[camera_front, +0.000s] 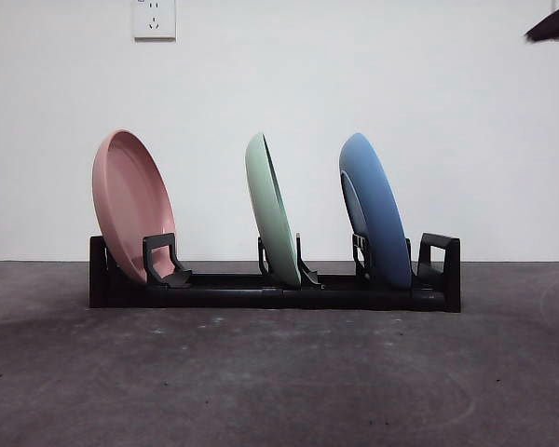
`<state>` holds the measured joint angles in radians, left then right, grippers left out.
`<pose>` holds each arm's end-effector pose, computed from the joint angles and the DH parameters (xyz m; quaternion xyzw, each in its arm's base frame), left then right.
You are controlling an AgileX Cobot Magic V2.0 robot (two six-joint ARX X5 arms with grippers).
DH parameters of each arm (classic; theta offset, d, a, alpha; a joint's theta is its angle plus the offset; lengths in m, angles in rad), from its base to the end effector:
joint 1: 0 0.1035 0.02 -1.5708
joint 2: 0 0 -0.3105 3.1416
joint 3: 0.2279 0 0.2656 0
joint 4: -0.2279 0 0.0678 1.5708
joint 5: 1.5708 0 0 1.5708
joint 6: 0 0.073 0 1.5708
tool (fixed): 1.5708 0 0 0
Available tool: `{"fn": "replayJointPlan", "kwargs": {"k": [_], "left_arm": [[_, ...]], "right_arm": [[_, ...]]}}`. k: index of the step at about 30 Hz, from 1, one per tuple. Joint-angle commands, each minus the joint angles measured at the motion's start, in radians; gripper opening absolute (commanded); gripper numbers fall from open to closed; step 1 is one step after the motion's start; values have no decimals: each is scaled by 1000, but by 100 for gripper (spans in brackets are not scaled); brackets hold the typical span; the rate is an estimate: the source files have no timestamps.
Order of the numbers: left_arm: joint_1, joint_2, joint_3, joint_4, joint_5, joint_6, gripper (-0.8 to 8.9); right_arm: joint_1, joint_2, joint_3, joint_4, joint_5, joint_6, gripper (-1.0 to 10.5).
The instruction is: Place the plate
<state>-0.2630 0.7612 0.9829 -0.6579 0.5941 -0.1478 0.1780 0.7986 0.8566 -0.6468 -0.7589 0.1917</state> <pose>0.1349 -0.0786 0.3789 -0.1011 0.2428 -0.3888 0.8830 0.1472 0.0775 0.3338 0.1644 0.3181 0.4035 0.8420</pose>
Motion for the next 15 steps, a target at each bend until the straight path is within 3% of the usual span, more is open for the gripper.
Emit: {"fn": "replayJointPlan", "kwargs": {"k": [1, 15], "left_arm": [[-3, -16, 24, -35, 6, -3, 530], [-3, -160, 24, -175, 5, 0, 530]], "right_arm": [[14, 79, 44, 10, 0, 12, 495], [26, 637, 476, 26, 7, -2, 495]]}}
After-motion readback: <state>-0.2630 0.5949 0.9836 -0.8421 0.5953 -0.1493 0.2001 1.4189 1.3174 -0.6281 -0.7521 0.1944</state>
